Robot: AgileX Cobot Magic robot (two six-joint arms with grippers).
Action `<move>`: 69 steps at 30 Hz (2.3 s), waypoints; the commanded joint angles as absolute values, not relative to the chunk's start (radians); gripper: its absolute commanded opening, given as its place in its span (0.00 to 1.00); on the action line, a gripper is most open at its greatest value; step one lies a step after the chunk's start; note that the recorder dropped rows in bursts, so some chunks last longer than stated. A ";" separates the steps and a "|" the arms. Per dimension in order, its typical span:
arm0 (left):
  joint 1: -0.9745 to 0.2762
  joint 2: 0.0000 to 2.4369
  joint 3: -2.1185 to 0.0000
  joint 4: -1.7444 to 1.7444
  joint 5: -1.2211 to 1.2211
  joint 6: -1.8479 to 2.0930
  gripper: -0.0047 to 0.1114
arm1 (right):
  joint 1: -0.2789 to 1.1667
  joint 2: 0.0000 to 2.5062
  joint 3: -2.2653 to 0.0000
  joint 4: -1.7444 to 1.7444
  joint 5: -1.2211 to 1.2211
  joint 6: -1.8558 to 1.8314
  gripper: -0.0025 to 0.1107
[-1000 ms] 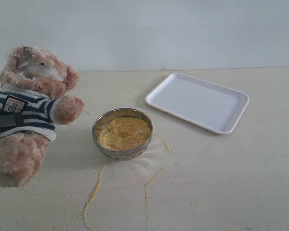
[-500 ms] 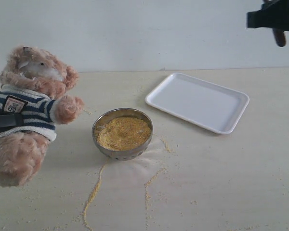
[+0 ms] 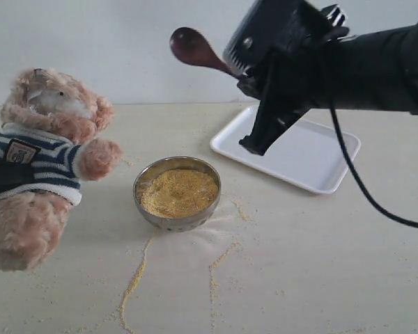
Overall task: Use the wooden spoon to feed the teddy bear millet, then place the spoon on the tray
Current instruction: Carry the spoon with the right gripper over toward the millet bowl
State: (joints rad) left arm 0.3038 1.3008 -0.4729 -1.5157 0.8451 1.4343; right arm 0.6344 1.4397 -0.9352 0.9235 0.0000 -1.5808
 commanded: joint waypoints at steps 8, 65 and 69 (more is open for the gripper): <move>0.306 1.301 -0.471 -1.530 0.848 1.429 0.08 | 0.767 1.601 -0.931 1.122 -0.463 -2.132 0.02; 0.306 1.301 -0.471 -1.530 0.826 1.432 0.08 | 0.676 1.555 -0.790 0.822 -0.347 -1.216 0.02; 0.306 1.301 -0.471 -1.530 0.826 1.432 0.08 | 0.647 1.535 -0.792 0.176 -0.280 -0.413 0.02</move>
